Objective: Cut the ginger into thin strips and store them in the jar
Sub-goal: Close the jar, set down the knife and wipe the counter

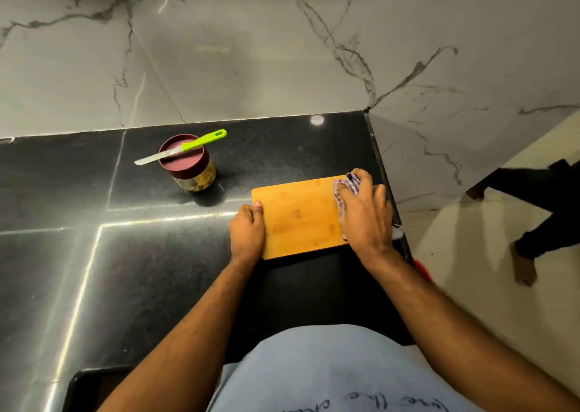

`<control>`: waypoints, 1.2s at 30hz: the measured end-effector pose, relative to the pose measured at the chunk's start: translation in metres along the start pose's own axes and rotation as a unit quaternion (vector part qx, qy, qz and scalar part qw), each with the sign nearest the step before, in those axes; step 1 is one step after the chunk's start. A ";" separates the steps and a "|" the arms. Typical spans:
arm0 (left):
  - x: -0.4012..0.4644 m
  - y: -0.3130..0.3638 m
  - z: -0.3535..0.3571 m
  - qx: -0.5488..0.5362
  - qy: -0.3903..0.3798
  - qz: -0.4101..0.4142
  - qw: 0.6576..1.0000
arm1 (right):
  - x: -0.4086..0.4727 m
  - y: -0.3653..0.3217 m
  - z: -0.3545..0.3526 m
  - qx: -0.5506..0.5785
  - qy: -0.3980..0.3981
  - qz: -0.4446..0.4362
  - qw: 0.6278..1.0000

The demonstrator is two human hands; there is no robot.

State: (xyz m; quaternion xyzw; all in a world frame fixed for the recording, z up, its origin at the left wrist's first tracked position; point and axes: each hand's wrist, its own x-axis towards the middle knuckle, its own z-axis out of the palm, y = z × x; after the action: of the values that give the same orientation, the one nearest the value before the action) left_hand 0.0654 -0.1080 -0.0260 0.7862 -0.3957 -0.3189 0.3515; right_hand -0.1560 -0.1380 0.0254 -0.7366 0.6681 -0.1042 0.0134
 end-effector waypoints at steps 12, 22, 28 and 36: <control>-0.035 -0.029 -0.056 -0.189 0.144 -0.095 0.967 | -0.014 -0.084 -0.017 0.101 0.005 -0.171 0.980; -0.100 -0.100 -0.121 -0.162 0.328 -0.203 0.908 | -0.050 -0.178 0.014 0.150 -0.063 -0.312 0.936; -0.121 -0.122 -0.134 -0.179 0.408 -0.261 0.857 | -0.065 -0.221 0.034 0.169 -0.092 -0.337 0.922; -0.095 -0.139 -0.166 -0.194 0.440 -0.285 0.829 | -0.058 -0.265 0.046 0.165 -0.102 -0.362 0.912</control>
State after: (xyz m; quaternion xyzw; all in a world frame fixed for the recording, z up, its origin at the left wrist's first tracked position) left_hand 0.2045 0.0835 -0.0253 0.8369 0.1127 -0.0959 0.5270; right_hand 0.1071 -0.0583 0.0150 -0.9220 0.3235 -0.1351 0.1645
